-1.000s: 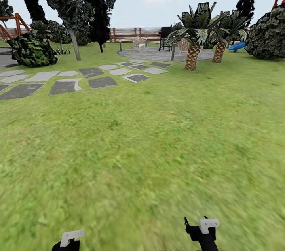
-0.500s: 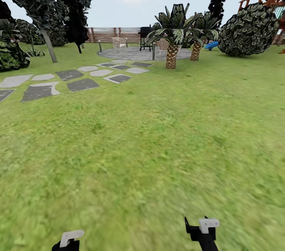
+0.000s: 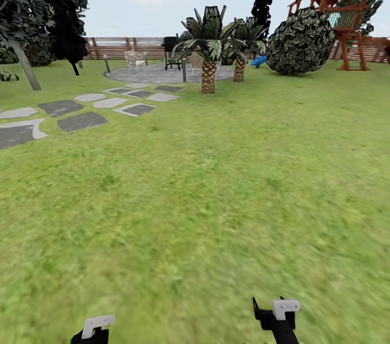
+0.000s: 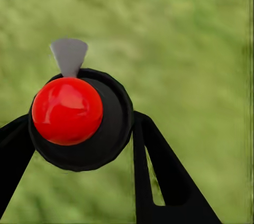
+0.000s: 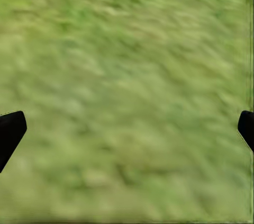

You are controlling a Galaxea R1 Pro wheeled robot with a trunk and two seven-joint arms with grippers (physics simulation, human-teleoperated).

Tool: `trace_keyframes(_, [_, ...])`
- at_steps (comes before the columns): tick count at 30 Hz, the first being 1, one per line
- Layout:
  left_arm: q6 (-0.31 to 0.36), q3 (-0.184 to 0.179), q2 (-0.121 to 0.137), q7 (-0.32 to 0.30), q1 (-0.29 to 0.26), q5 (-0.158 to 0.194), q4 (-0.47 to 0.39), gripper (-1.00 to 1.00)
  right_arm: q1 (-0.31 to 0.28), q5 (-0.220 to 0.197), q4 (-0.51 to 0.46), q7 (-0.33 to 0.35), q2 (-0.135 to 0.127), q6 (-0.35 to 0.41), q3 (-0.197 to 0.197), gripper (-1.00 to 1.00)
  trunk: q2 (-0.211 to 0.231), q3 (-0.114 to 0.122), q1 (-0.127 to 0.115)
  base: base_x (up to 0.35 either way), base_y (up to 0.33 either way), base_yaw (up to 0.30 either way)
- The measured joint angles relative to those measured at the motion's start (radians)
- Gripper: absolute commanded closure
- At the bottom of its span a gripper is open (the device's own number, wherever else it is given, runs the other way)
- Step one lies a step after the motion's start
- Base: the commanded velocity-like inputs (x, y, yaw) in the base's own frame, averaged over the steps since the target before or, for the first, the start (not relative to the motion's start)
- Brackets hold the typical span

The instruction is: In the garden, pick up the pesticide atomizer on the floor and spray pesticide onto both trees until each tree trunk is fully covered.

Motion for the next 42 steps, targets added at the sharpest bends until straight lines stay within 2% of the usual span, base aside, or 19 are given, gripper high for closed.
trace_keyframes(42, [0.002,0.000,0.003,0.008,0.000,0.000,0.000,1.00,0.000,0.000,0.000,0.000,0.000,0.000,0.000,-1.00,0.000,0.000,0.000,0.000,0.000,-0.300])
